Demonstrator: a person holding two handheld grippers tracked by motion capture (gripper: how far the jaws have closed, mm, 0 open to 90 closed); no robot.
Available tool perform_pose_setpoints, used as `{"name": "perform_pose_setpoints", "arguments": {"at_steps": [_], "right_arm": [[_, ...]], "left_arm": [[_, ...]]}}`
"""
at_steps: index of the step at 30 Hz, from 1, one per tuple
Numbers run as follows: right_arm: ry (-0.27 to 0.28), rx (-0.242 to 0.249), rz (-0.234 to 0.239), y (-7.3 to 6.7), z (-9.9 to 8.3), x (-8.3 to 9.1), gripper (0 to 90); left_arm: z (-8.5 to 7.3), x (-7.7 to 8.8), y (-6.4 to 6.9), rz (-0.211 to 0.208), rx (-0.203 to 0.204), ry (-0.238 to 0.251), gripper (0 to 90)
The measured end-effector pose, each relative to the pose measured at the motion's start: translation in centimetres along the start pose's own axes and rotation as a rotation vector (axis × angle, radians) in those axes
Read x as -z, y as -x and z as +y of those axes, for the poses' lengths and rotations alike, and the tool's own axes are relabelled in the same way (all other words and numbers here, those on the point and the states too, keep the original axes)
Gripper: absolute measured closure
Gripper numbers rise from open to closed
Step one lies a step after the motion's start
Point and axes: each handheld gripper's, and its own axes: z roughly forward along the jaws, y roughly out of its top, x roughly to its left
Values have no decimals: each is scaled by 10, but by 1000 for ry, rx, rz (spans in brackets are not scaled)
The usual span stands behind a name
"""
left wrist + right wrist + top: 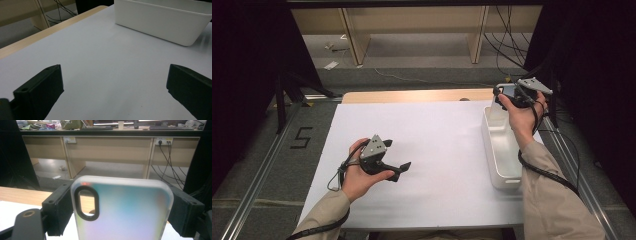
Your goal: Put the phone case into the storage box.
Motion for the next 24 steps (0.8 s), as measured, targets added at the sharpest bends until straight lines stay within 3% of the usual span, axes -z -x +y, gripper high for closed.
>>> {"name": "perform_pose_setpoints", "arguments": {"at_steps": [24], "right_arm": [[-18,15,-2,-3,-4,-6,184]], "left_arm": [[0,0,0,0,0,1,3]]}}
